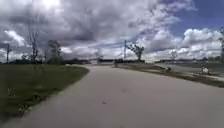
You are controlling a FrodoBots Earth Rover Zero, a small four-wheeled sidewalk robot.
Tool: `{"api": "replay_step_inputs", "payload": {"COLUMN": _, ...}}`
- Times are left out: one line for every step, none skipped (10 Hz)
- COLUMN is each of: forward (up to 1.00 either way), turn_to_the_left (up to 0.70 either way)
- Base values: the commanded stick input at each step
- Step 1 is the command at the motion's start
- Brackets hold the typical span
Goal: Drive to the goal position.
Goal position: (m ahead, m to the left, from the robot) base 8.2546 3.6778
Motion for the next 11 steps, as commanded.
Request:
{"api": "replay_step_inputs", "payload": {"forward": 1.00, "turn_to_the_left": 0.00}}
{"api": "replay_step_inputs", "payload": {"forward": 1.00, "turn_to_the_left": 0.00}}
{"api": "replay_step_inputs", "payload": {"forward": 1.00, "turn_to_the_left": 0.00}}
{"api": "replay_step_inputs", "payload": {"forward": 1.00, "turn_to_the_left": 0.00}}
{"api": "replay_step_inputs", "payload": {"forward": 1.00, "turn_to_the_left": 0.00}}
{"api": "replay_step_inputs", "payload": {"forward": 1.00, "turn_to_the_left": 0.00}}
{"api": "replay_step_inputs", "payload": {"forward": 1.00, "turn_to_the_left": 0.00}}
{"api": "replay_step_inputs", "payload": {"forward": 1.00, "turn_to_the_left": 0.00}}
{"api": "replay_step_inputs", "payload": {"forward": 1.00, "turn_to_the_left": 0.00}}
{"api": "replay_step_inputs", "payload": {"forward": 1.00, "turn_to_the_left": 0.00}}
{"api": "replay_step_inputs", "payload": {"forward": 1.00, "turn_to_the_left": 0.00}}
